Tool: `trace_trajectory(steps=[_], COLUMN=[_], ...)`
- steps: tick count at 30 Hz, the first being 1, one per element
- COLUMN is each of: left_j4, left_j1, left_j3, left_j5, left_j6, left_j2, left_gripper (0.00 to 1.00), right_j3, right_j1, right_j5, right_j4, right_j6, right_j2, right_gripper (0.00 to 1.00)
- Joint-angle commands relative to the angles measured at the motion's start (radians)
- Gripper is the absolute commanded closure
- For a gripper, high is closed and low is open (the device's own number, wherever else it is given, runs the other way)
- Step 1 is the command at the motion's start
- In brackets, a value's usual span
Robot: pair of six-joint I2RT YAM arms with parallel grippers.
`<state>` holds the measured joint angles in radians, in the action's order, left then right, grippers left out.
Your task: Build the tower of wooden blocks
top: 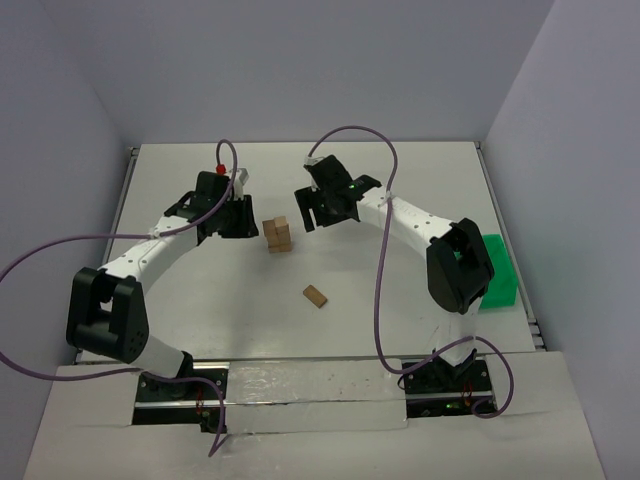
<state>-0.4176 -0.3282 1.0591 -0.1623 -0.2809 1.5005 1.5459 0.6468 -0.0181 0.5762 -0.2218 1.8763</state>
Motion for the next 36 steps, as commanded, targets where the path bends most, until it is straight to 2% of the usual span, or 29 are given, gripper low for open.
trace_trajectory(steps=[1, 36], left_j4=[0.031, 0.072], left_j1=[-0.005, -0.012], left_j3=[0.045, 0.081], left_j5=[-0.025, -0.017], left_j6=[-0.015, -0.041], left_j2=[0.025, 0.069], left_gripper=[0.55, 0.48], right_j3=[0.017, 0.028], right_j1=[-0.010, -0.015], right_j5=[0.000, 0.011], right_j4=[-0.029, -0.029], right_j6=[0.004, 0.002], right_j2=[-0.037, -0.025], right_gripper=[0.22, 0.19])
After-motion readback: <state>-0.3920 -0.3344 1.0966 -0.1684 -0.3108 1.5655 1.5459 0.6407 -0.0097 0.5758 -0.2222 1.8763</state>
